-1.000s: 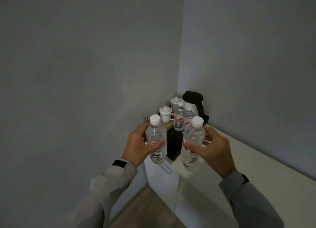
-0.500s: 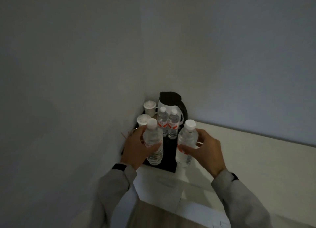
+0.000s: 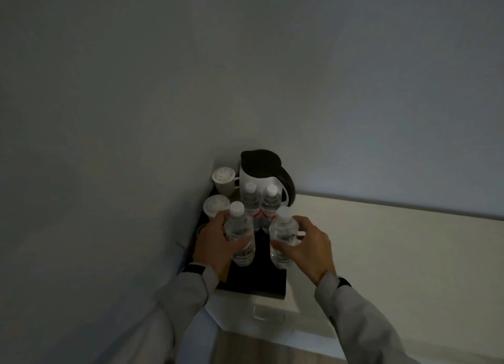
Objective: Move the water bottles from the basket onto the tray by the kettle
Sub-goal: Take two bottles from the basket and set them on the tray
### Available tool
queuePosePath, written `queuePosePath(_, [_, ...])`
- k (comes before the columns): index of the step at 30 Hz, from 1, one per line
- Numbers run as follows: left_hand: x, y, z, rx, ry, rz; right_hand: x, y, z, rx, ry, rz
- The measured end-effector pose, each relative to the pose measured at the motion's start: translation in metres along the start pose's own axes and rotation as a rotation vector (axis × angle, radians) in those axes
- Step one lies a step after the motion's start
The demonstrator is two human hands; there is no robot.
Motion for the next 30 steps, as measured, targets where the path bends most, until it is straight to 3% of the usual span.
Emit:
queuePosePath(12, [0.034, -0.047, -0.03, 0.114, -0.051, -0.077, -0.022, -0.041, -0.052, -0.001, 0.062, -0.124])
queuePosePath(30, [0.038, -0.061, -0.047, 0.066, -0.02, -0.12, -0.028, -0.064, -0.069, -0.007, -0.004, -0.109])
Point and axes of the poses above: each hand's wrist, its own y-axis away from the middle knuckle, its own z-axis out of the back of the hand, x = y × z, the point moved 10 cm from there along -y, towards the middle knuckle, and after that the axes turned 15 degrees about -z, right-handed, at the moved point
